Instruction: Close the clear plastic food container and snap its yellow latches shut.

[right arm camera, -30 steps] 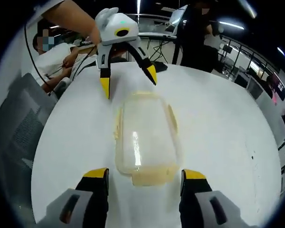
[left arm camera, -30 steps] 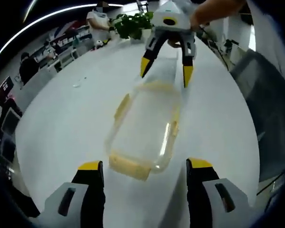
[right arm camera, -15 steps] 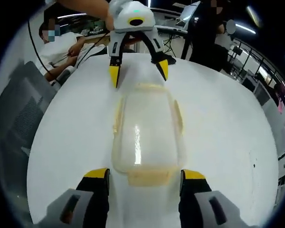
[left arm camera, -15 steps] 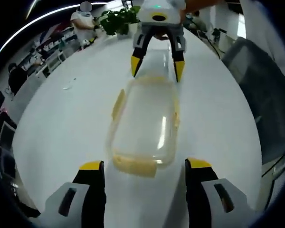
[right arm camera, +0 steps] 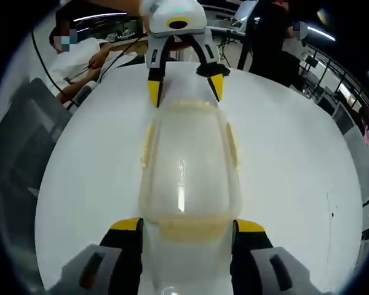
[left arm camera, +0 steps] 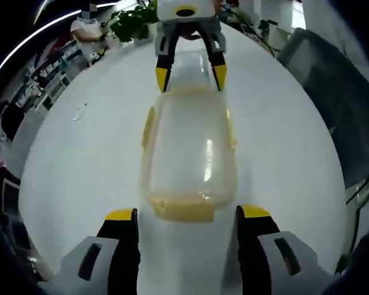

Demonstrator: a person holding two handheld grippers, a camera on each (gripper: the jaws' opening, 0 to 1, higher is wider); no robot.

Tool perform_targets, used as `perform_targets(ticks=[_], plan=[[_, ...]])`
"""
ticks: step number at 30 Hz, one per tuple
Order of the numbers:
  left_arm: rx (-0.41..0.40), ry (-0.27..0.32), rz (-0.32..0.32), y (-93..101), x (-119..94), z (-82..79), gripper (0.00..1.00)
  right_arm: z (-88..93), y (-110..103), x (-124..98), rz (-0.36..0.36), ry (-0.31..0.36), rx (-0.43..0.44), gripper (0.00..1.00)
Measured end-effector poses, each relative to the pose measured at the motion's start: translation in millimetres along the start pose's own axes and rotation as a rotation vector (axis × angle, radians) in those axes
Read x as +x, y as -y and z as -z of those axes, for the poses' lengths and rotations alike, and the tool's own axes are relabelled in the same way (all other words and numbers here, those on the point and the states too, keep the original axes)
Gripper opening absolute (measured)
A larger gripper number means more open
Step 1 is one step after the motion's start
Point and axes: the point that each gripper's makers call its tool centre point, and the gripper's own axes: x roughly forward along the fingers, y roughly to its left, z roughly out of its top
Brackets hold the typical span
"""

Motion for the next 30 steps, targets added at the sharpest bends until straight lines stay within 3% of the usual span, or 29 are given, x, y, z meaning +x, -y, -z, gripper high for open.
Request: perform_targets(ticks=[7, 12, 14, 19, 22, 30], plan=[[0.047, -0.009, 0.035, 0.8, 2.4, -1.5, 0.62, 1.3, 0.3, 2.2, -0.02, -0.015, 0.009, 0.56], [0.084, -0.01, 0.04, 0.4, 3.6, -4.3, 0.5, 0.8, -3.5, 2.2, -0.037, -0.015, -0.006, 0.52], [0.084, -0.013, 0.045, 1.5, 3.1, -4.4, 0.51, 0.9, -3.7, 2.0, -0.037, -0.016, 0.0, 0.52], [0.049, -0.016, 0.07, 5.3, 3.2, -1.5, 0.44, 1.2, -0.8, 1.0, -0.029, -0.021, 0.01, 0.46], [0.033, -0.018, 0.072, 5.8, 2.3, -0.9, 0.4, 2.5, -0.2, -0.5, -0.03, -0.033, -0.002, 0.38], [-0.004, -0.021, 0.064, 2.9, 2.4, 0.2, 0.37, 2.8, 0.1, 0.9, -0.032, -0.038, -0.003, 0.37]])
